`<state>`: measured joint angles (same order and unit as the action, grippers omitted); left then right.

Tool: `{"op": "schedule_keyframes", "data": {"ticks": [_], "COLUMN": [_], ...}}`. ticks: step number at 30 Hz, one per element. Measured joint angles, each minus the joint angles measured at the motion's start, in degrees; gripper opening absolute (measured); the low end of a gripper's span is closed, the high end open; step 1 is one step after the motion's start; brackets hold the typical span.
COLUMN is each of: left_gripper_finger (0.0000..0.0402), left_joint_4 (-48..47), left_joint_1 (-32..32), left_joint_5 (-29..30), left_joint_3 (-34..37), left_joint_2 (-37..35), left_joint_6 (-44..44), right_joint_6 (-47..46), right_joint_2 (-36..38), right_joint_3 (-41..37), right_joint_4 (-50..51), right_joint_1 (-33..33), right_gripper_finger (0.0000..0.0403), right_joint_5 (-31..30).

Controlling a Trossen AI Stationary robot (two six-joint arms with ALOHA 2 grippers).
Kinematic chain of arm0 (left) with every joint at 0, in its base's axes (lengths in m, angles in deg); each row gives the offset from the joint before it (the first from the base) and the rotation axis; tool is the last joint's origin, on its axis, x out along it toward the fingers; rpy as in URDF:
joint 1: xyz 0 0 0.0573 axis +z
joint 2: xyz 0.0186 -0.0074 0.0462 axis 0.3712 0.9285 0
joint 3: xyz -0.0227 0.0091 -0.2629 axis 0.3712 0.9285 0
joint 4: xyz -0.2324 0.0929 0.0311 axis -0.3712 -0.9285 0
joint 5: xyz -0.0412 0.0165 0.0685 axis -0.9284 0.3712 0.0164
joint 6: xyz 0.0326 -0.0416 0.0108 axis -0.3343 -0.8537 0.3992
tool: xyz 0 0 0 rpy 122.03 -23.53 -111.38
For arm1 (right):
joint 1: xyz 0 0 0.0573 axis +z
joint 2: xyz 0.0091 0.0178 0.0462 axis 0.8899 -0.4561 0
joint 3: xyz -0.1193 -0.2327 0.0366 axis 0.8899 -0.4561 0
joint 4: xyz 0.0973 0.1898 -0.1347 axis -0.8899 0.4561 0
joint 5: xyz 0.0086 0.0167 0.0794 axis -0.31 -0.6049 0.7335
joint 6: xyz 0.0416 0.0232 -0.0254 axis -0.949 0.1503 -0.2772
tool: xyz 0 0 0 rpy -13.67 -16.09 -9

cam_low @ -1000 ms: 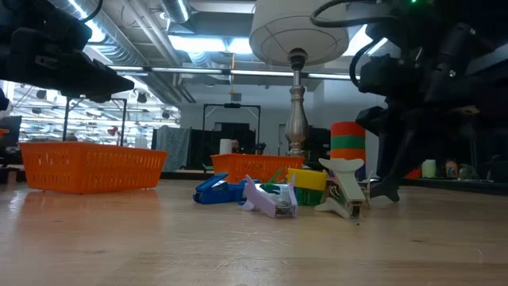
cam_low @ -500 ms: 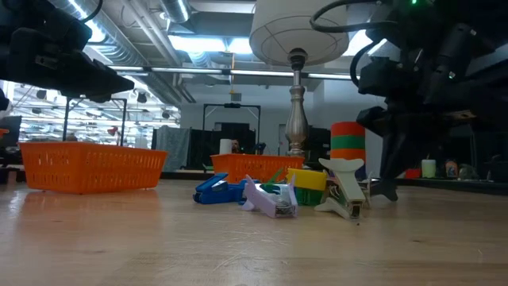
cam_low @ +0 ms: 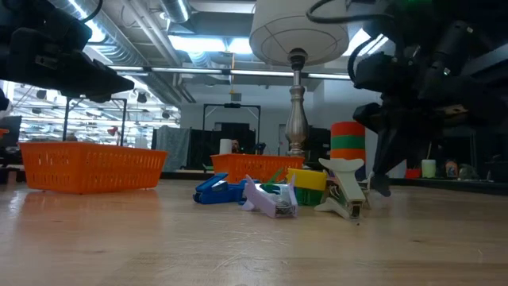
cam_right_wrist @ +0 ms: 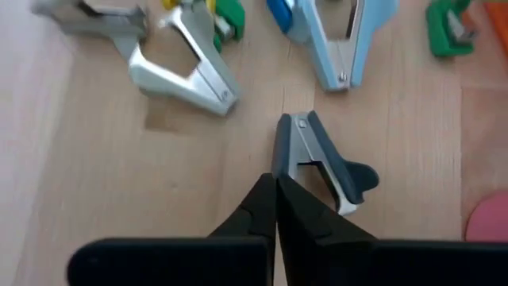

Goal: Pick and place Stapler, Stapler remover, tape
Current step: Put the black staple remover into the top orange bin

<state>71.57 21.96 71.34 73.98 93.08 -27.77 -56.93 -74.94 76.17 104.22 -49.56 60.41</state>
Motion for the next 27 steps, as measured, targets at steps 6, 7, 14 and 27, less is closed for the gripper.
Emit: {"op": "schedule_keyframes", "data": {"ticks": [6, 7, 14, 27], "left_gripper_finger": [0.001, 0.001, 0.0012, 0.001], "left_joint_4": [0.0, 0.0, 0.01, 0.0], "left_joint_1": [0.0, -0.01, 0.0, -0.02], "left_joint_5": [0.0, 0.0, -0.01, -0.01], "left_joint_3": [-0.01, 0.0, 0.0, 0.01], "left_joint_2": [0.0, 0.0, 0.01, 0.02], "left_joint_6": [0.0, 0.0, 0.0, 0.0], "right_joint_6": [-0.13, -0.13, 0.31, 6.32], "right_joint_2": [-0.02, -0.02, -0.02, -0.02], "right_joint_3": [2.97, 3.33, 6.17, 10.21], "right_joint_4": [-0.52, -0.84, -3.11, -10.33], "right_joint_1": [-0.01, -0.02, 0.0, -5.97], "right_gripper_finger": [0.0001, 0.0001, 0.0001, 0.0], "right_joint_5": [0.4, 0.4, -1.49, -4.5]}}
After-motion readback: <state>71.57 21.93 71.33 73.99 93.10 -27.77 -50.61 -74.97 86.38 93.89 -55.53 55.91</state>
